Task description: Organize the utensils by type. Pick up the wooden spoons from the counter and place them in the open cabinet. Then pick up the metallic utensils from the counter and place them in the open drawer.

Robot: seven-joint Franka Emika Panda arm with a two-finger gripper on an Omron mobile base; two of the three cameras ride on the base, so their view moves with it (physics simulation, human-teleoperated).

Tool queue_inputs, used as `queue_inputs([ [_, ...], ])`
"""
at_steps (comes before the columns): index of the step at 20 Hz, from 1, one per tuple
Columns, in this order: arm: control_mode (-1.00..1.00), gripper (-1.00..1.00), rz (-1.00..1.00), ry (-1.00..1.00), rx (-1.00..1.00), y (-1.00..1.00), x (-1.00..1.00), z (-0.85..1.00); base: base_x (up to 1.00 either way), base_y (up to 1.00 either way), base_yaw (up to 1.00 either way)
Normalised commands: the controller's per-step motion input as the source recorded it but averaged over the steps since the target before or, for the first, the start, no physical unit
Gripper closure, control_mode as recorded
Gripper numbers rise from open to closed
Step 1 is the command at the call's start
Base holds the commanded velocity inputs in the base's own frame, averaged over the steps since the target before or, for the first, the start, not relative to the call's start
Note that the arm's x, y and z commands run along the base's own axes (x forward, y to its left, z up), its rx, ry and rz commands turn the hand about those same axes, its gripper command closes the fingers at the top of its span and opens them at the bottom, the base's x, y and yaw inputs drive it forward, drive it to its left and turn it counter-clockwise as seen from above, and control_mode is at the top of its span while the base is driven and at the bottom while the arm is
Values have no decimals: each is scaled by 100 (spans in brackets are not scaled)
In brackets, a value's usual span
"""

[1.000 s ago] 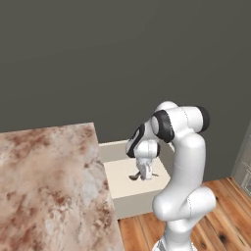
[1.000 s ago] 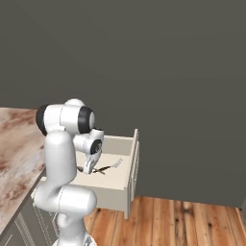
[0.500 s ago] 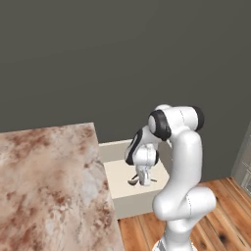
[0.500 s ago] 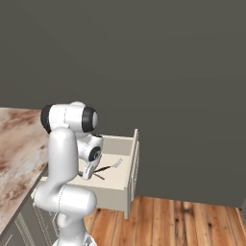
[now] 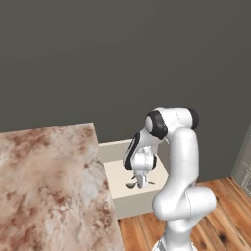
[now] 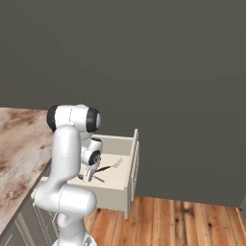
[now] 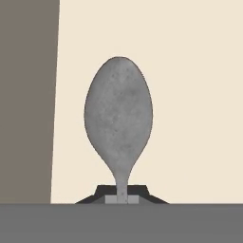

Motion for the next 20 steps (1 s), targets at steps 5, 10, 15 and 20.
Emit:
queue_inputs([
  [5,-100,100,0,0,0,3,3,-21,0,0,0],
  [10,-100,100,0,-2,0,2,1,-18,0,0,0],
  [15,-100,-100,0,0,0,0,4,-9,0,0,0],
  [20,-100,-100,1,0,0,0,4,2,0,0,0],
])
